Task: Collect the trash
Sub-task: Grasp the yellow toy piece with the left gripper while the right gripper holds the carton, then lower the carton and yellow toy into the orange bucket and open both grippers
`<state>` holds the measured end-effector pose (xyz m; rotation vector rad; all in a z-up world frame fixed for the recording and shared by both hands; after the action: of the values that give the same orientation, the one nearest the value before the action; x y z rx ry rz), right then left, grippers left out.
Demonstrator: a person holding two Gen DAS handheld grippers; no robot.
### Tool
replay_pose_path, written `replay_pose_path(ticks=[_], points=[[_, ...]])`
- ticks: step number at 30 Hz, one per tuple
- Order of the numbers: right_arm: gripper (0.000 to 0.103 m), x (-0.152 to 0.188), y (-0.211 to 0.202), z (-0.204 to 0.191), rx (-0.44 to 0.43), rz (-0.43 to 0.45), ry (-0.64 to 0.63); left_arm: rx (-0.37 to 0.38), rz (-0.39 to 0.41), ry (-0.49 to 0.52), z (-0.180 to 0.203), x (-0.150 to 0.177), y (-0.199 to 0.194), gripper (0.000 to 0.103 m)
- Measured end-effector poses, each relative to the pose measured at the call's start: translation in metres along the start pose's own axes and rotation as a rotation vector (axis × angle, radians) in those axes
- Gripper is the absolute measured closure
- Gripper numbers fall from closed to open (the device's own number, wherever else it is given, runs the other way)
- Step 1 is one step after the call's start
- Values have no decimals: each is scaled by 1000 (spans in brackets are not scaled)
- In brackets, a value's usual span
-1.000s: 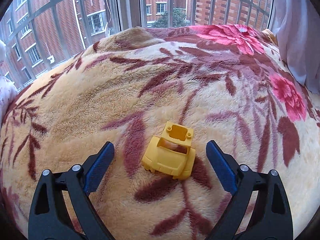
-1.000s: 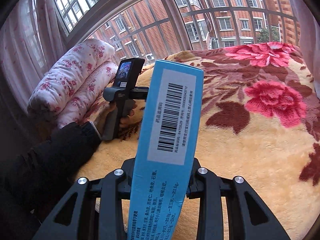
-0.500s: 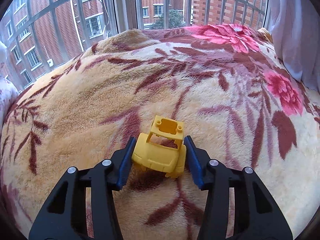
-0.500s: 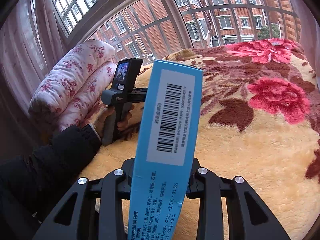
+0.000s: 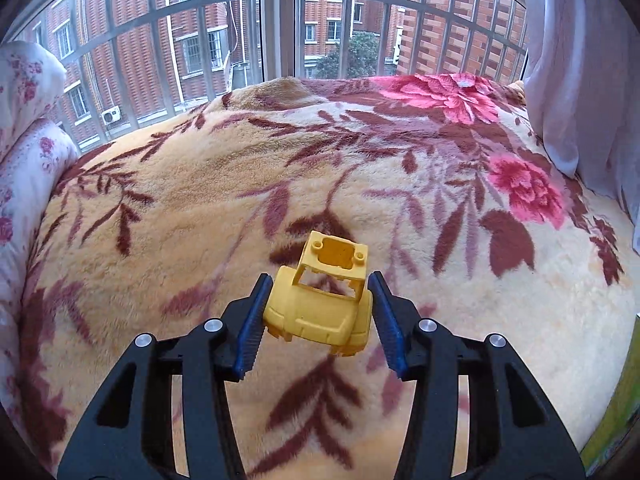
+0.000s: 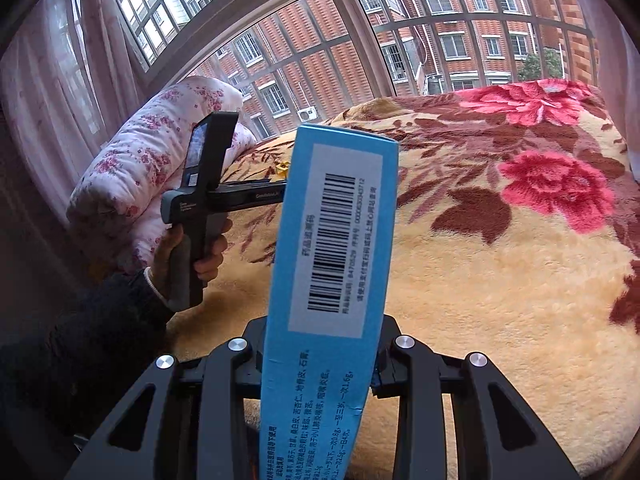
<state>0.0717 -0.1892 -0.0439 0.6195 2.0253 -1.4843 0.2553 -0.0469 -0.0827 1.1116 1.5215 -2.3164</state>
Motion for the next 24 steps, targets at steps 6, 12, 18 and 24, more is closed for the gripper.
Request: replay_pose_path(ticks=[6, 12, 18, 24], points=[[70, 16, -13, -10, 31, 8, -32, -27, 5, -28, 20, 41, -40, 54], [70, 32, -24, -22, 28, 5, -45, -82, -7, -79, 30, 82, -71, 54], [70, 53, -31, -36, 14, -12, -53, -150, 3, -112, 35, 116, -97, 54], [70, 74, -35, -45, 2, -39, -59, -170, 16, -145, 46, 143, -115, 54]])
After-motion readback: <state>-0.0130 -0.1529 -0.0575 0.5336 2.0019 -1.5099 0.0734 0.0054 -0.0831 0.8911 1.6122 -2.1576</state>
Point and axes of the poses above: each gripper's, at about its wrist camera, not at the fingertips, and y roughly the way its jaws point, z to its right, x to its underside, the point moved 9 cm from there along y, roughly the way its jaws point, and after that the axes turned 14 degrees about x, right-handed, at the moved point
